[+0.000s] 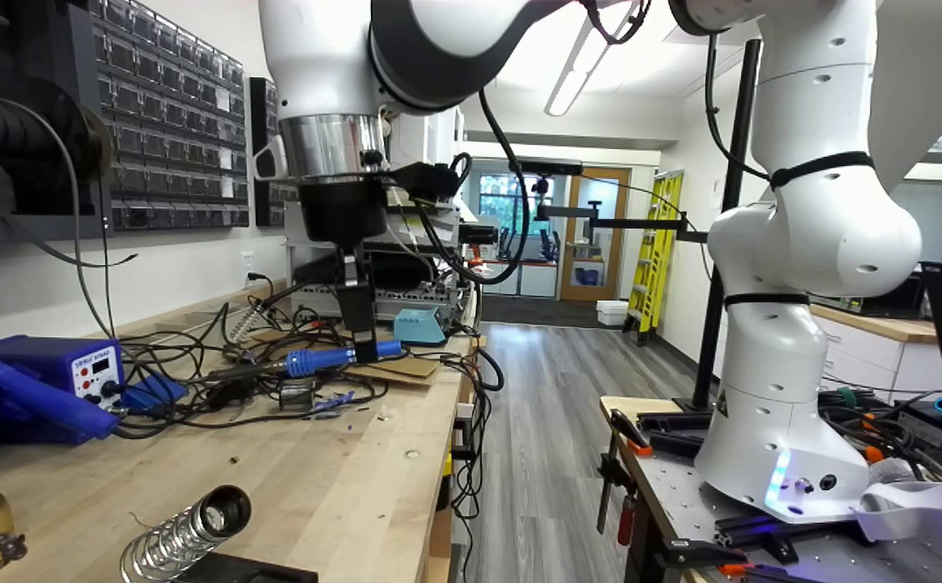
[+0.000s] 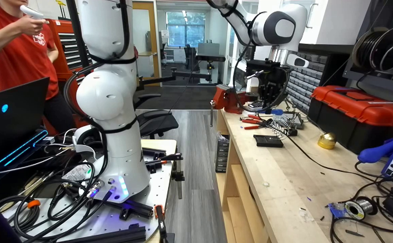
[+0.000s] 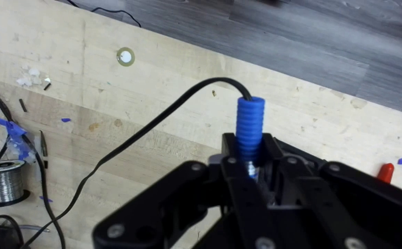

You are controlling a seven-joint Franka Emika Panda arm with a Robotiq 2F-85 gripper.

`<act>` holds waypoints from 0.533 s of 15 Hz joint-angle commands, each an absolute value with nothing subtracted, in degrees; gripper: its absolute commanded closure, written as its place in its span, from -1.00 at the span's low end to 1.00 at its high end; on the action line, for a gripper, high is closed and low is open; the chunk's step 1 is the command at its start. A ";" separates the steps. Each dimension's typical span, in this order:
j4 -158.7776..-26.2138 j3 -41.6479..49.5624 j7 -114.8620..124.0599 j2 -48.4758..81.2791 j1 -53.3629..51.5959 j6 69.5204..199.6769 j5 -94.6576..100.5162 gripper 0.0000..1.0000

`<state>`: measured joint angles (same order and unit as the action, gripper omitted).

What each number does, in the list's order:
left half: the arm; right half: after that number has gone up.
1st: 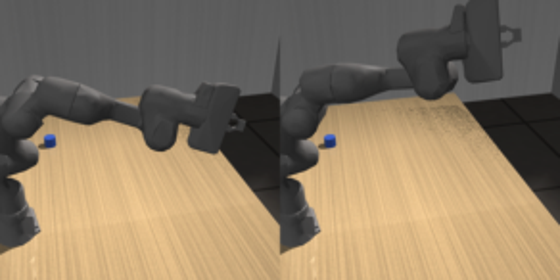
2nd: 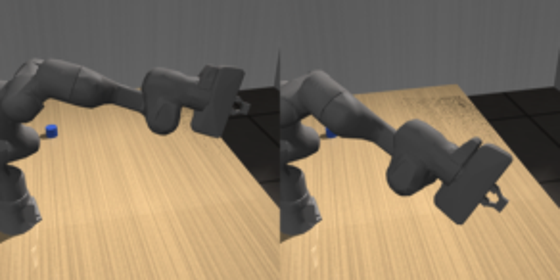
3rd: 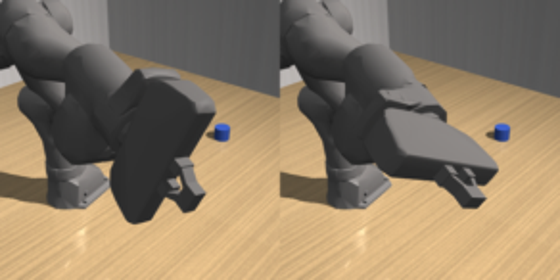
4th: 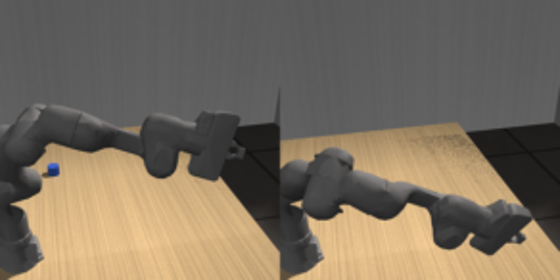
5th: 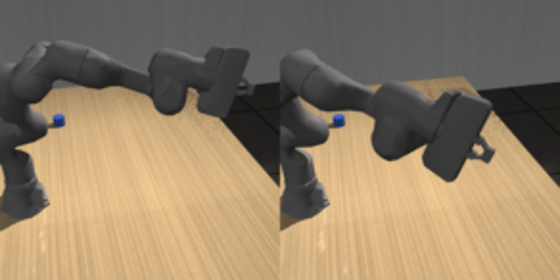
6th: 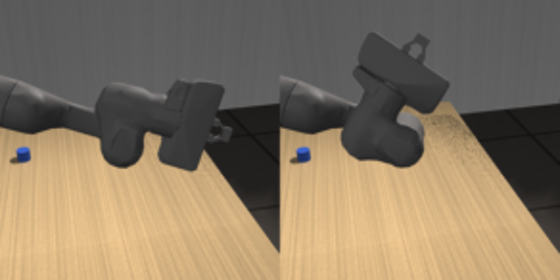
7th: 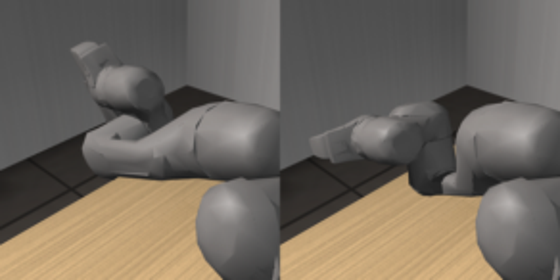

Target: Pick up the spot welding pen and put it on the welding pen holder

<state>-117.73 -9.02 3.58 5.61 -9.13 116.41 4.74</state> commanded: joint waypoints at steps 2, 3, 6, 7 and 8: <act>-116.45 -9.77 6.71 3.19 -10.29 108.55 4.64 0.91; -116.01 -10.01 7.46 3.38 -10.57 107.33 4.25 0.91; -114.50 -11.17 9.16 4.70 -11.52 104.20 2.37 0.91; -114.15 -11.54 9.89 5.09 -11.87 103.60 1.80 0.91; -113.68 -11.99 10.77 5.68 -12.24 103.05 1.14 0.91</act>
<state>-115.61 -11.24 7.51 4.88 -10.87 106.56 2.89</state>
